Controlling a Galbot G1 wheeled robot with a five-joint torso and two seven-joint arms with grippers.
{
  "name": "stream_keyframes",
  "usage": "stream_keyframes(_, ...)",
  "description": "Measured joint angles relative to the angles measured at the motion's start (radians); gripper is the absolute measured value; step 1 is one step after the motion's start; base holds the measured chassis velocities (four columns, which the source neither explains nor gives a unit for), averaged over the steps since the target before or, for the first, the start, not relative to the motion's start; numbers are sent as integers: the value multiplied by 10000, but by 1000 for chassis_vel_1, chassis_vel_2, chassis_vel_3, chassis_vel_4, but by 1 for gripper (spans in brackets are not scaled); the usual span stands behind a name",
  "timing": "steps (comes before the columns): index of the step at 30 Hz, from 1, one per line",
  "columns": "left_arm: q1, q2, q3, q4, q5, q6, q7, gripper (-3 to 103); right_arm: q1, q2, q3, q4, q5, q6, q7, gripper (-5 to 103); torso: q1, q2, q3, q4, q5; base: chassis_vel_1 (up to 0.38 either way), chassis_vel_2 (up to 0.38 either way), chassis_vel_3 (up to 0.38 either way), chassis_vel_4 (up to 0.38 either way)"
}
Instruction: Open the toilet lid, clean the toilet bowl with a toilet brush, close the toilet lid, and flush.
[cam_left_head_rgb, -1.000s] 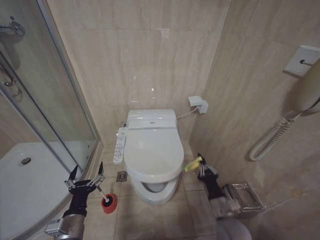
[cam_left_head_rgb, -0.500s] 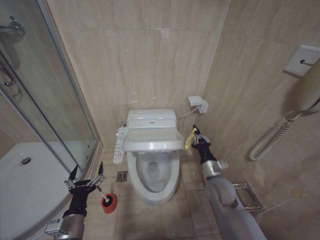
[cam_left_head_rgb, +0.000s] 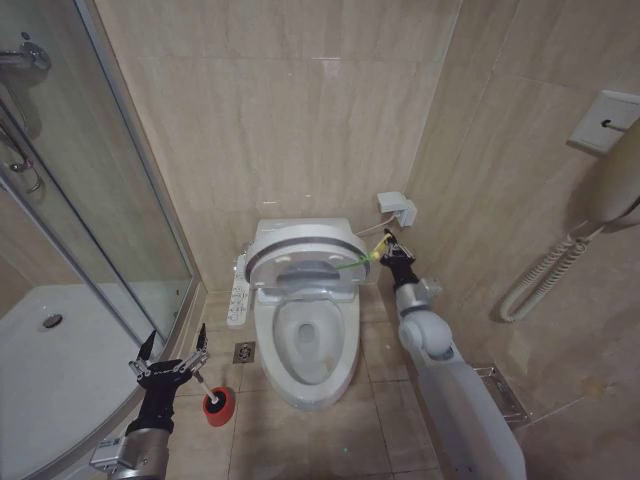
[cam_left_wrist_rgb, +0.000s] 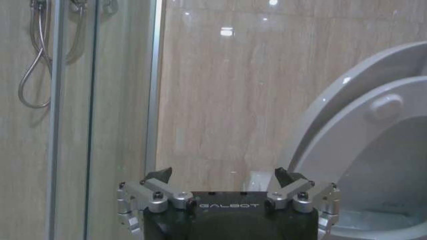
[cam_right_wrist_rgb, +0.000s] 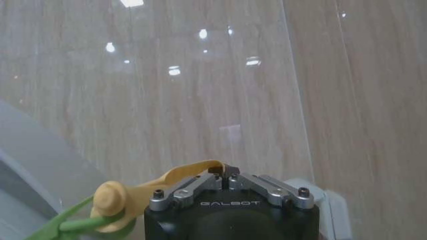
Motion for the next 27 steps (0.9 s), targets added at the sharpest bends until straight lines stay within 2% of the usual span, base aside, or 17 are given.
stream_keyframes(12,0,0,-1,0,0,0,-1,100,2336,12,-7,-2152,203,-33,-210,1,0,0,0,1,-1,0,0,0,0)
stream_keyframes(17,-1,0,1,0,0,0,0,100,3125,324,-203,-3068,211,-2,-292,1,1,-1,1,-3,1,0,0,0,0)
stream_keyframes(27,0,0,0,0,0,0,0,100,4936,1092,-341,-5487,-775,673,-645,1,2,-1,1,0,0,0,0,0,0)
